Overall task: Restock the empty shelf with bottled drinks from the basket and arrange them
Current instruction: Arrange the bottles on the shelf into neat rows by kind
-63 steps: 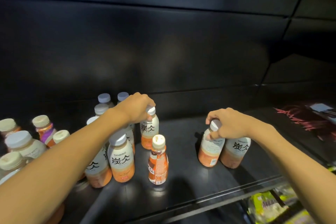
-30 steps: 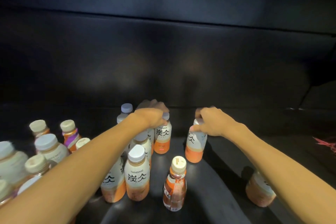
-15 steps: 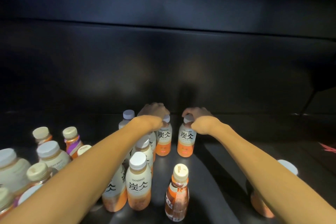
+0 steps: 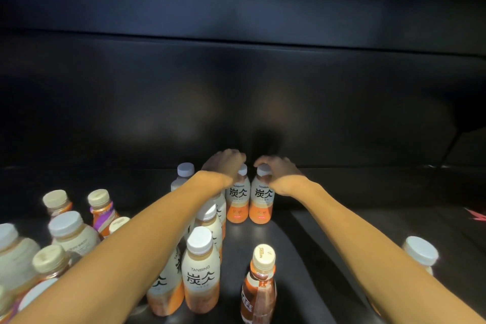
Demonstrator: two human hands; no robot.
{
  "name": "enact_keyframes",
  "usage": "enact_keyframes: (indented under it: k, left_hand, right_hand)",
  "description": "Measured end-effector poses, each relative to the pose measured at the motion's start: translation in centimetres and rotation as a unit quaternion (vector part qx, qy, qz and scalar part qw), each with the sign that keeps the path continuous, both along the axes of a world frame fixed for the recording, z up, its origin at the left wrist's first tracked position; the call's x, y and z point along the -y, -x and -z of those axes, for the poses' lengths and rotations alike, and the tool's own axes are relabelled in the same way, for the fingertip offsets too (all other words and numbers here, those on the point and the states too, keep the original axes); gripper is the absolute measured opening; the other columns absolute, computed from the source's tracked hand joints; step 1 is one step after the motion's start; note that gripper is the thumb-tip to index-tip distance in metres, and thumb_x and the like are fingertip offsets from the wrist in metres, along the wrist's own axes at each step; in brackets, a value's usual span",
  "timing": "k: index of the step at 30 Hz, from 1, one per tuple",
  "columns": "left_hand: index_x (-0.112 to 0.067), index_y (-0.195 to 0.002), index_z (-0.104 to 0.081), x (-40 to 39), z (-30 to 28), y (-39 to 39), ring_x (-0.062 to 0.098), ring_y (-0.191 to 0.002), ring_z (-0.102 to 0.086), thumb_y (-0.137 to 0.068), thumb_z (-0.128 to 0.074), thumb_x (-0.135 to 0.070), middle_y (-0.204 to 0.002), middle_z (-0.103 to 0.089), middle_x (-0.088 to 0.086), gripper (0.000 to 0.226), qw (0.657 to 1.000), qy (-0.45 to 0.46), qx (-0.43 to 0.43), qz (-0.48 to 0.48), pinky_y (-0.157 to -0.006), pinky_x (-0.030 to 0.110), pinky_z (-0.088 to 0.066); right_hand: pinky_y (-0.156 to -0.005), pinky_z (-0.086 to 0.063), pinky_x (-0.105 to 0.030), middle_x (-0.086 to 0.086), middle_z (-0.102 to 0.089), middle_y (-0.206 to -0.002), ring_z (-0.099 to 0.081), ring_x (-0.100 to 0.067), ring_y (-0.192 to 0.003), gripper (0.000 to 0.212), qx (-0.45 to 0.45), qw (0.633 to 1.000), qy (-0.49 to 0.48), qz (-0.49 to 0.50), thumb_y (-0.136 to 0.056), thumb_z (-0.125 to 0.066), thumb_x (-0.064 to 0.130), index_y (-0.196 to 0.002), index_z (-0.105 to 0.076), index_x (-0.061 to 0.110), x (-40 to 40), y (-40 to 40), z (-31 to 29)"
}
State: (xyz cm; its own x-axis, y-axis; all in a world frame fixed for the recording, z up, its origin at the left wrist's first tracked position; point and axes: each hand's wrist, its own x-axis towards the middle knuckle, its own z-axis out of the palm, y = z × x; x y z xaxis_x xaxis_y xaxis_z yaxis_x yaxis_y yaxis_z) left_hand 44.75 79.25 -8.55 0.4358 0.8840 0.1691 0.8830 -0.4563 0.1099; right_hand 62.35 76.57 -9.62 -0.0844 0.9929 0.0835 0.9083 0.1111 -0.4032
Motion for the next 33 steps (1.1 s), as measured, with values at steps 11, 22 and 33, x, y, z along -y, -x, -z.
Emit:
enact_keyframes:
  k: [11, 22, 33]
  left_hand:
    - [-0.016, -0.122, -0.062, -0.4, 0.2, 0.3, 0.024, -0.108, -0.059, -0.088, -0.076, -0.026, -0.12, -0.061, 0.005, 0.038, 0.999, 0.015, 0.04, 0.008, -0.078, 0.032, -0.042]
    - [-0.019, -0.127, -0.057, 0.5, -0.1, 0.0, 0.026, -0.107, -0.059, -0.093, -0.067, -0.036, -0.125, -0.058, 0.004, 0.039, 1.0, -0.011, -0.018, -0.007, -0.075, 0.035, -0.044]
    - [-0.025, -0.122, -0.06, 4.1, -3.3, -2.7, 0.026, -0.112, -0.055, -0.096, -0.055, -0.046, -0.123, -0.054, 0.0, 0.034, 0.997, 0.032, -0.015, 0.067, -0.09, 0.041, -0.05]
  right_hand:
    - [-0.099, -0.049, -0.038, 0.0, -0.044, -0.136, -0.054, -0.027, -0.122, 0.041, -0.001, 1.0, -0.026, -0.004, -0.095, -0.067, 0.013, -0.133, -0.06, 0.028, -0.4, -0.2, 0.4]
    - [-0.097, -0.051, -0.046, -0.007, -0.051, -0.139, -0.056, -0.032, -0.122, 0.051, 0.01, 1.0, -0.015, 0.022, -0.094, -0.071, 0.026, -0.14, -0.049, 0.021, 0.5, 0.0, -0.3]
    - [-0.094, -0.052, -0.04, -0.007, -0.063, -0.13, -0.062, -0.027, -0.114, 0.058, 0.14, 0.985, 0.066, 0.071, -0.095, -0.061, 0.056, -0.138, -0.055, 0.018, 7.1, -5.5, -4.9]
